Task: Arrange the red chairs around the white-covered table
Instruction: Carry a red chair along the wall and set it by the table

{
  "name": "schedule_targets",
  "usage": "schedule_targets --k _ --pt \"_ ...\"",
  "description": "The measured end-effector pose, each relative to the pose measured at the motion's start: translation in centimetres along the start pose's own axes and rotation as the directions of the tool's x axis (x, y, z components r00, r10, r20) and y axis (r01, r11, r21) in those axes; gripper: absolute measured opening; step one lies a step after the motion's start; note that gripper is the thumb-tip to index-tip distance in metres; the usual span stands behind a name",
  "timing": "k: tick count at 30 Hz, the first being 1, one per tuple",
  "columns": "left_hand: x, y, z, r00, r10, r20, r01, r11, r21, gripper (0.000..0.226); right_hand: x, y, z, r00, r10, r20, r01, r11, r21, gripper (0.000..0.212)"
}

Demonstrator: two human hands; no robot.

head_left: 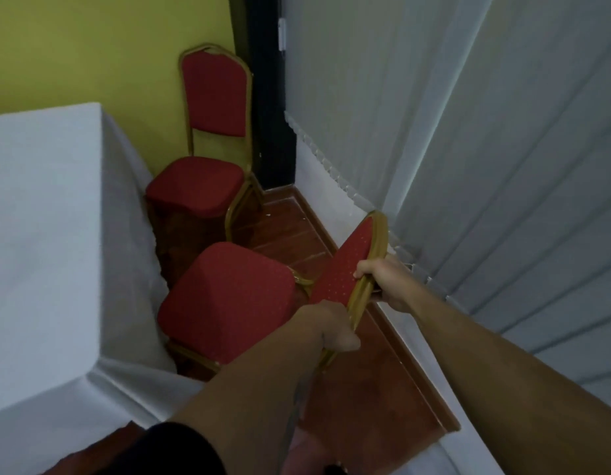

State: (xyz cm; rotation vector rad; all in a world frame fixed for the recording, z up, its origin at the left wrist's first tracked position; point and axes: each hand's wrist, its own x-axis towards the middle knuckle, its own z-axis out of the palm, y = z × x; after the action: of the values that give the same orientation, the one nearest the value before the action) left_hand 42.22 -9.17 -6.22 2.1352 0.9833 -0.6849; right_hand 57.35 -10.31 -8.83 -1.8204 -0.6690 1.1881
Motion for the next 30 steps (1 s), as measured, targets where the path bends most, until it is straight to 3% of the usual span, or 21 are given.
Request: schedule_targets --k 10,19,25,30 --pt "1.0 -2.7 -3.6 0.992 -0.125 -0.008 0.122 0.981 -0.151 0.044 4.8 -4.0 3.1 0.984 -0.006 0.176 0.018 0.998 -0.067 0.012" --pt "1.5 -5.7 -6.1 0.955 -0.259 -0.143 0.221 0.946 -0.238 0.050 9.9 -6.9 7.2 0.962 -0.019 0.272 0.051 0.992 -0.111 0.018" --pt "1.7 -6.8 -8.3 0.901 -0.407 -0.152 0.352 0.889 -0.293 0.048 13.3 -8.4 10.2 0.928 -0.028 0.371 0.083 0.988 -0.132 0.017" --pt "2.9 -6.7 -9.5 0.814 -0.567 -0.124 0.470 0.770 -0.431 0.052 15.7 -9.7 11.8 0.906 -0.043 0.421 0.119 0.981 -0.156 0.019"
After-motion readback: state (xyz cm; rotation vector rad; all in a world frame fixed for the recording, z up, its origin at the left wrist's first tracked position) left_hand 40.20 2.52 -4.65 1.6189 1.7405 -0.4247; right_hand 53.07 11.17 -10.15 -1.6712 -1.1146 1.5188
